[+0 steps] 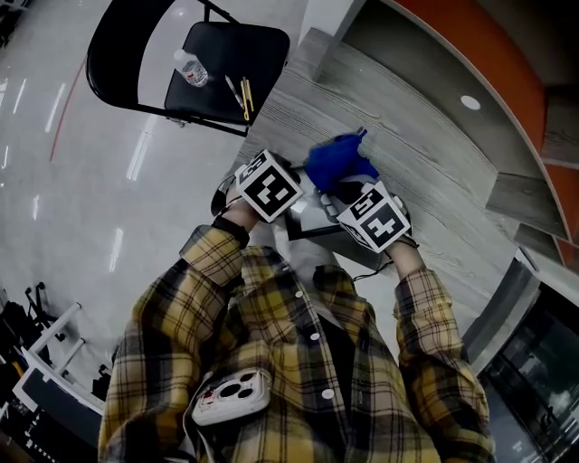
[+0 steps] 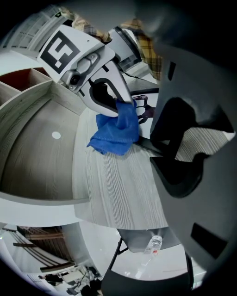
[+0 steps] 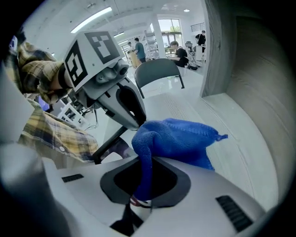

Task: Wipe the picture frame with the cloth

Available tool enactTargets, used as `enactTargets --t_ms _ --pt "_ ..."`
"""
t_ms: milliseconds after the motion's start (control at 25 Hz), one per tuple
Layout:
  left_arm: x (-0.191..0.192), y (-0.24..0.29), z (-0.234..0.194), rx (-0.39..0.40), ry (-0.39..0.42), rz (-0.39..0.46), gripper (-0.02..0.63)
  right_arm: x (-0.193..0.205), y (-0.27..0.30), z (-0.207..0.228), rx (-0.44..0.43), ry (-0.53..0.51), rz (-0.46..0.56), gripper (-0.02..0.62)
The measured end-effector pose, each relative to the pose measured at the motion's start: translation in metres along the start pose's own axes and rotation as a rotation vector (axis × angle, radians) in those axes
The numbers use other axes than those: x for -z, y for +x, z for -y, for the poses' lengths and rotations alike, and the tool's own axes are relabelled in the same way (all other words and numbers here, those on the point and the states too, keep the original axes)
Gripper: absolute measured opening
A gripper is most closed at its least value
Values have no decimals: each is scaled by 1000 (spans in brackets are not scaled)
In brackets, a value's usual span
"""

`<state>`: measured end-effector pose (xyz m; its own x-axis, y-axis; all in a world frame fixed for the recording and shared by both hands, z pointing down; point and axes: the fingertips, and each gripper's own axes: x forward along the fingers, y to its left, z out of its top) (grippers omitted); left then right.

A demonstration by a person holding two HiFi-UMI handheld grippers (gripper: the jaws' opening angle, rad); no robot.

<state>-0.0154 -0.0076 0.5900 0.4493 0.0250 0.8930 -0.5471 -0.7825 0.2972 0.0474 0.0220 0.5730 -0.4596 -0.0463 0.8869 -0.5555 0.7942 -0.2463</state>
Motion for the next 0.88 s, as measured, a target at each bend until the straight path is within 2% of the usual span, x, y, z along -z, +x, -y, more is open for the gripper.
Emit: enactTargets --t_ms 320,560,720,880 --pt "-2 -2 1 8 -1 -8 114 47 -15 -35 -96 48 -54 54" --pt "-1 -2 0 11 6 -12 114 60 -25 -48 -136 118 -23 54" --pt "-1 -1 0 13 8 -11 114 77 -28 -63 -169 110 -47 54" --pt "-4 -1 2 14 10 1 114 64 -40 -63 -156 144 29 54"
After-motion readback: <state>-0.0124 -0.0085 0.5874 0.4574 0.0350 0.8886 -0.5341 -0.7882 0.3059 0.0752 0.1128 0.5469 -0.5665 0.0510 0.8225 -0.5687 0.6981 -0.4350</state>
